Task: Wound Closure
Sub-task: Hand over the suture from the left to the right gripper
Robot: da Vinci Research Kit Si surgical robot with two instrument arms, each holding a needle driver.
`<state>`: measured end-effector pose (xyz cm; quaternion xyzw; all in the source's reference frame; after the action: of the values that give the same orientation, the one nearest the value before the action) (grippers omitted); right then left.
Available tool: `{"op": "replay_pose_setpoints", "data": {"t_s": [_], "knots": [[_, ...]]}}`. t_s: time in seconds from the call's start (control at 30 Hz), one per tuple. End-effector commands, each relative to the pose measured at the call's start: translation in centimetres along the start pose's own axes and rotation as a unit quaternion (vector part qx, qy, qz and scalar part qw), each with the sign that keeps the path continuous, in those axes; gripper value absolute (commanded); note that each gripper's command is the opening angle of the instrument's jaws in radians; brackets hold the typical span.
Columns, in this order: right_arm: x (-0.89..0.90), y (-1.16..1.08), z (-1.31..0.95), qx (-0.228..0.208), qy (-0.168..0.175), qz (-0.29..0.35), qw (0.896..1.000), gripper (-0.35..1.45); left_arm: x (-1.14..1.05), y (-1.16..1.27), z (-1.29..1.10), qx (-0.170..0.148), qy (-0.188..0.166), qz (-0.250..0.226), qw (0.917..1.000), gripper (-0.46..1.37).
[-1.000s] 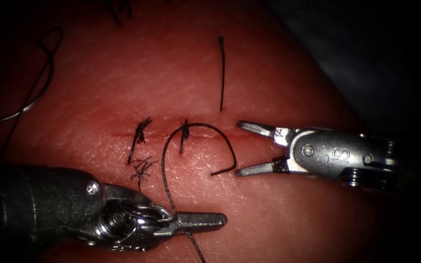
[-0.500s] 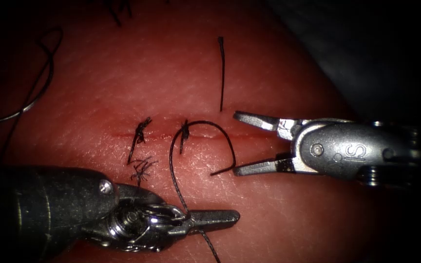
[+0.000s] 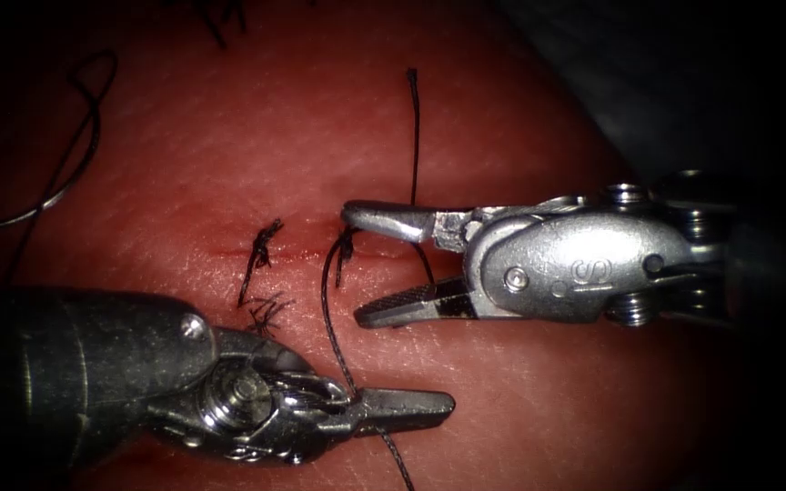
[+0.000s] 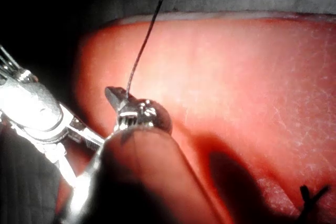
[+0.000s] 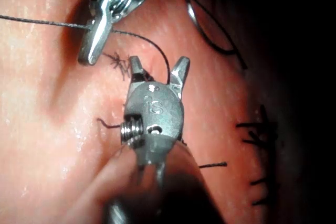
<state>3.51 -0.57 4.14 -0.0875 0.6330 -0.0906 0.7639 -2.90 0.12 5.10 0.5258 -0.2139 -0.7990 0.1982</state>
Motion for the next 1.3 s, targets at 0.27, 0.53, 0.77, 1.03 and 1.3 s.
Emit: {"op": "replay_pose_setpoints", "data": {"t_s": [0.27, 0.53, 0.77, 1.03, 1.3], "knots": [[0.06, -0.1, 0.11, 0.005, 0.007, -0.03, 1.0, 1.23, -0.01, -0.01, 0.04, -0.004, 0.0, 0.0, 1.0, -0.35], [0.09, -0.12, 0.15, 0.004, 0.008, -0.034, 0.999, 1.0, 0.0, 0.0, 0.05, -0.003, 0.001, 0.0, 1.0, -0.35], [0.07, -0.12, 0.15, 0.037, -0.003, -0.033, 0.999, -0.35, 0.01, 0.01, 0.05, -0.004, 0.001, 0.001, 1.0, -0.35], [0.06, -0.11, 0.15, 0.057, -0.004, -0.047, 0.997, -0.35, 0.01, 0.01, 0.05, -0.004, 0.001, 0.001, 1.0, -0.35], [0.03, -0.13, 0.14, 0.064, -0.008, -0.056, 0.996, -0.35, 0.01, 0.01, 0.05, -0.004, 0.001, 0.001, 1.0, -0.35]]}}
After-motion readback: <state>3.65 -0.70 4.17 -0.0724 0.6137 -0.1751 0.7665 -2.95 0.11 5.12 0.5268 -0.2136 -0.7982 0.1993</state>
